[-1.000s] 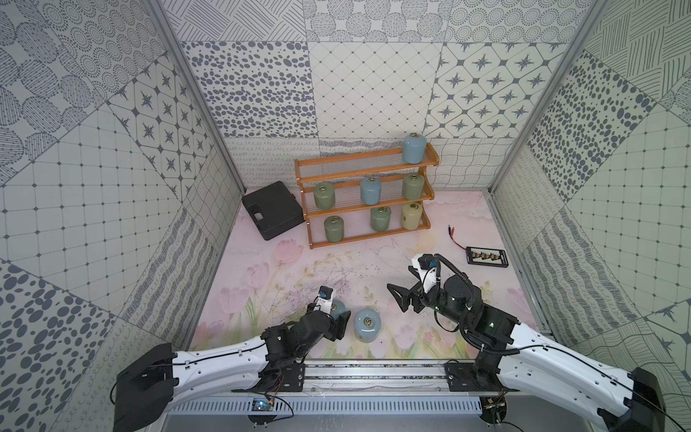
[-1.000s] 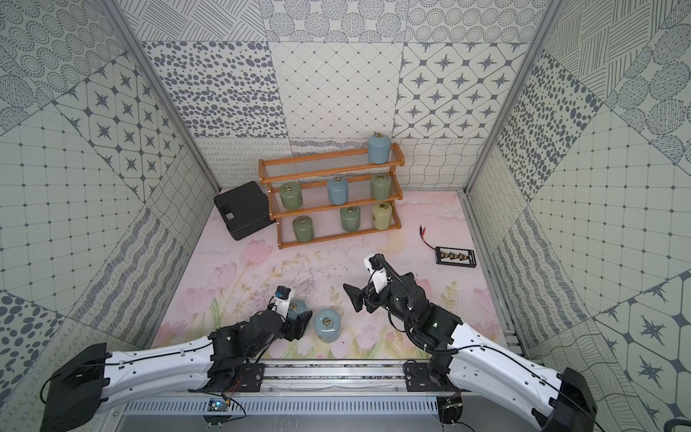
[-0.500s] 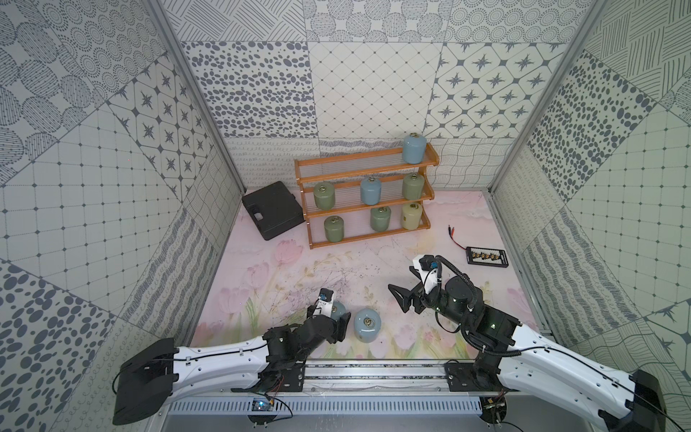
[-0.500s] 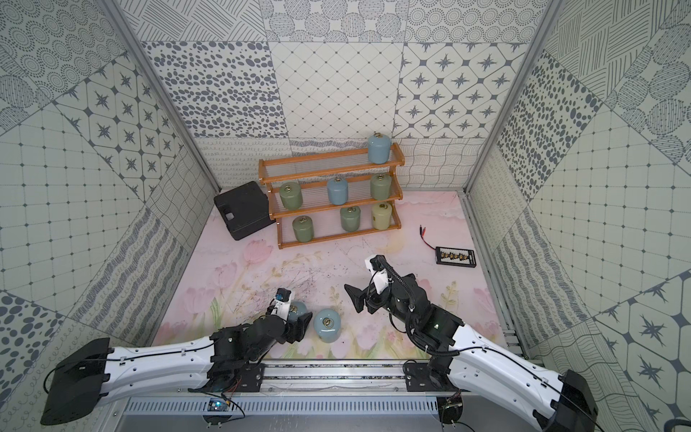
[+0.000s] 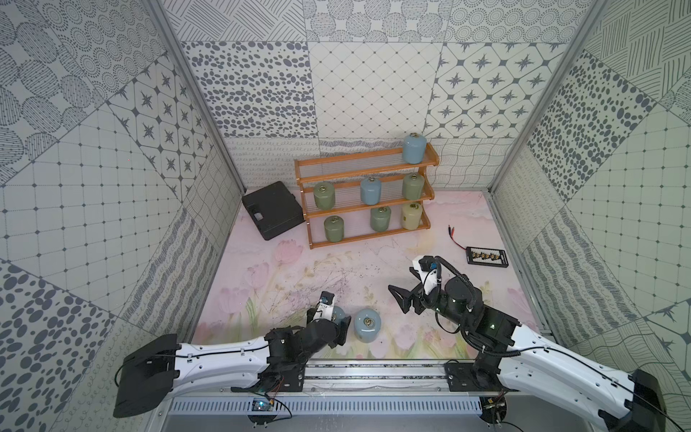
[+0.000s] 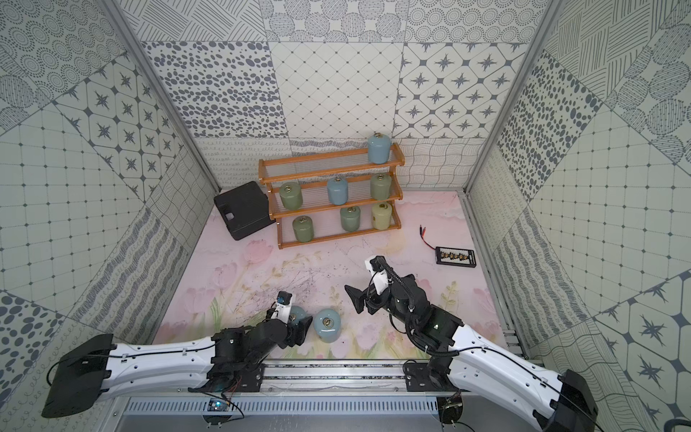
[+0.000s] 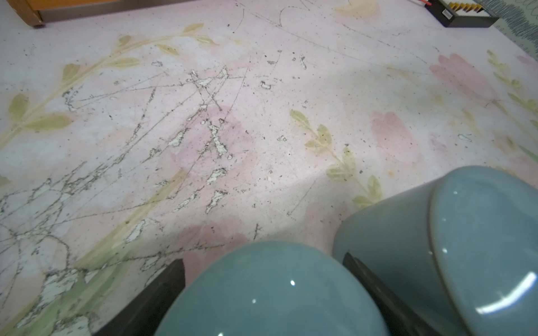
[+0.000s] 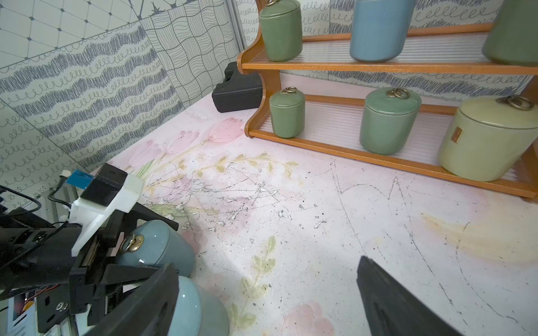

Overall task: Remove the tea canisters from the shelf
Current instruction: Place the tea canister at the center of the board.

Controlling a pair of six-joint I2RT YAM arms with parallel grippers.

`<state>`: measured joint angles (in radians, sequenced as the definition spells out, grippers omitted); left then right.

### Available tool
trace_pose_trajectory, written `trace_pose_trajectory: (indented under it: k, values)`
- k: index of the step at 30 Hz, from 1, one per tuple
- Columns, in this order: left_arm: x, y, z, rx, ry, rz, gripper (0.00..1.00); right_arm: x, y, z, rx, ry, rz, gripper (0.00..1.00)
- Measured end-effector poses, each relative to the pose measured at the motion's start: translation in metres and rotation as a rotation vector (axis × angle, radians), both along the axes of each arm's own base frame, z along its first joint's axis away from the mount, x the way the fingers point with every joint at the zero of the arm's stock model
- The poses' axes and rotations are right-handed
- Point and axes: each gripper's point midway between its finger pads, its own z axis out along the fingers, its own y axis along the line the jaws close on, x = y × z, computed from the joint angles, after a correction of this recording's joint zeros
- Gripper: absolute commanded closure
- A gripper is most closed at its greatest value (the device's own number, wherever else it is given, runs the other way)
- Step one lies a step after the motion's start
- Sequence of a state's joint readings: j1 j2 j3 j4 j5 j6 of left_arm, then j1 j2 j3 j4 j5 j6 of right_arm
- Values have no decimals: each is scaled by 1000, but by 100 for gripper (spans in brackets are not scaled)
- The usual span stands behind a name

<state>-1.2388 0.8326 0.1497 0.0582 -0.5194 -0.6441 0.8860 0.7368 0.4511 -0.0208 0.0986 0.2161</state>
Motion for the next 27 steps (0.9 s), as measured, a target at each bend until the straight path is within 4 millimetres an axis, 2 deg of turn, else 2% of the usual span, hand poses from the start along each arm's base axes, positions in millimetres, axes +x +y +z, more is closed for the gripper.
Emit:
trace_pose_trajectory:
  k: [18, 27]
  values:
    - [-4, -3, 5, 29, 15, -4, 14, -1, -5, -7, -10, 3, -10, 1]
    - [-13, -3, 4, 55, 38, -20, 14, -1, -4, -8, -15, 0, -9, 1]
